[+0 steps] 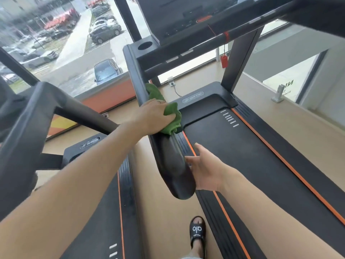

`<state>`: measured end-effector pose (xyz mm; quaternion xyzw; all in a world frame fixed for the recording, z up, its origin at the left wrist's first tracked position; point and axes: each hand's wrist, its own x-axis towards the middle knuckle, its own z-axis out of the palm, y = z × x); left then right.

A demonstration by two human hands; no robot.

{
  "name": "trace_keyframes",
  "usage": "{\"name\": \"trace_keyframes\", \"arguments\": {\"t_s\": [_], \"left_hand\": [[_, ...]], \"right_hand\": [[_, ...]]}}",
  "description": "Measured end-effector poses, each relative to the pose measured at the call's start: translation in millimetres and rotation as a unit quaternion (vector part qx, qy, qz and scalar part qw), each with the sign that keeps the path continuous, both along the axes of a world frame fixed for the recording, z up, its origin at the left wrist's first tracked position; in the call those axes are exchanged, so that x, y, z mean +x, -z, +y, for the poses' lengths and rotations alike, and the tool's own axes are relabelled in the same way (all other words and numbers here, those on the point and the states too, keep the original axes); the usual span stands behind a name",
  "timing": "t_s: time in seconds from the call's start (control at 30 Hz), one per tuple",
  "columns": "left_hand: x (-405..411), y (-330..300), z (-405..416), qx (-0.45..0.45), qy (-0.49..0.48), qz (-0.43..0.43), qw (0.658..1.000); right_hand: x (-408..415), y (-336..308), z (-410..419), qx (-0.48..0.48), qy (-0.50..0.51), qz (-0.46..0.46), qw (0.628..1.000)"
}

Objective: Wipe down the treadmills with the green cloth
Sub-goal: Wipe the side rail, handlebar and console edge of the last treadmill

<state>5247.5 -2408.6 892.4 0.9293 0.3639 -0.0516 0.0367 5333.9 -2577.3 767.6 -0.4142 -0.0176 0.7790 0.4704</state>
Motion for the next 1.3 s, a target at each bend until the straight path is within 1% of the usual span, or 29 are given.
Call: {"name": "trace_keyframes", "arguments": {"t_s": [0.07, 0.1, 0.17, 0.2, 0.23, 0.3, 0.37, 0.43, 0.47, 0.53, 0.6, 0.7, 0.77, 0.83, 0.9, 0.97, 1.03, 1.07, 1.13, 1.17, 1.23, 1.3], "left_hand": [[-22.0, 18.4, -27.6, -0.027, 0.010, -0.123, 0.992], [-33.4, 26.2, -49.2, -0.045, 0.017, -0.190, 0.981], [-57.1, 38.2, -95.5, -0.078, 0.018, -0.319, 0.944], [-67.5, 47.2, -114.2, -0.090, 0.018, -0.367, 0.925], [-74.1, 55.7, -126.2, -0.096, 0.022, -0.402, 0.910], [-72.4, 63.0, -119.4, -0.119, 0.017, -0.454, 0.883], [-56.3, 64.0, -86.5, -0.197, -0.029, -0.506, 0.839], [-39.0, 52.1, -47.8, -0.265, -0.102, -0.542, 0.791], [-32.3, 46.2, -32.7, -0.283, -0.134, -0.552, 0.773], [-23.1, 39.6, -12.0, -0.285, -0.177, -0.553, 0.762], [-21.3, 38.4, -7.5, -0.303, -0.234, -0.542, 0.748], [-41.5, 45.4, -42.3, -0.364, -0.325, -0.524, 0.698], [-62.8, 56.2, -90.9, -0.394, -0.338, -0.538, 0.664], [-69.5, 60.0, -129.1, -0.427, -0.356, -0.554, 0.620], [-67.3, 59.0, -135.5, -0.454, -0.372, -0.559, 0.585], [-61.1, 55.5, -111.7, -0.474, -0.381, -0.564, 0.558], [-53.4, 55.7, -76.9, -0.488, -0.384, -0.571, 0.537], [-48.9, 55.9, -61.3, -0.497, -0.388, -0.576, 0.520], [-38.5, 65.9, -27.4, -0.528, -0.400, -0.585, 0.468], [-34.8, 72.7, -11.1, -0.545, -0.408, -0.577, 0.450], [-26.7, 81.6, 25.6, -0.575, -0.429, -0.545, 0.434], [-20.6, 87.7, 57.9, -0.580, -0.449, -0.523, 0.435]], "right_hand": [[-0.2, -9.8, 5.9, 0.009, 0.008, -0.015, 1.000], [-0.2, -14.3, 10.3, 0.026, 0.008, -0.023, 0.999], [-3.4, -23.9, 17.8, 0.063, 0.005, -0.034, 0.997], [-4.9, -23.0, 21.2, 0.064, 0.007, -0.044, 0.997], [-4.7, -20.8, 23.8, 0.063, 0.005, -0.055, 0.996], [-4.5, -17.5, 32.4, 0.066, 0.023, -0.081, 0.994], [-7.4, -20.3, 49.4, 0.091, 0.041, -0.118, 0.988], [-13.3, -32.0, 67.0, 0.101, 0.061, -0.175, 0.977], [-15.1, -35.0, 76.6, 0.090, 0.066, -0.189, 0.976], [-14.0, -43.7, 86.0, 0.042, 0.071, -0.214, 0.973], [-9.7, -46.1, 87.5, 0.003, 0.050, -0.239, 0.970], [-7.4, -50.6, 75.7, 0.021, 0.013, -0.271, 0.962], [-7.7, -54.8, 75.4, 0.040, -0.005, -0.292, 0.955], [-9.6, -62.8, 84.5, 0.057, -0.030, -0.352, 0.934], [-11.5, -69.4, 97.3, 0.087, -0.053, -0.401, 0.911], [-8.8, -75.9, 109.9, 0.094, -0.081, -0.402, 0.907], [2.8, -76.4, 121.7, 0.095, -0.089, -0.372, 0.919], [10.6, -74.5, 126.2, 0.092, -0.082, -0.350, 0.929], [22.8, -66.2, 138.6, 0.083, -0.068, -0.316, 0.943], [24.4, -61.9, 145.3, 0.084, -0.070, -0.306, 0.946], [21.6, -59.0, 166.1, 0.095, -0.076, -0.316, 0.941], [18.5, -61.5, 183.4, 0.102, -0.064, -0.332, 0.936]]}}
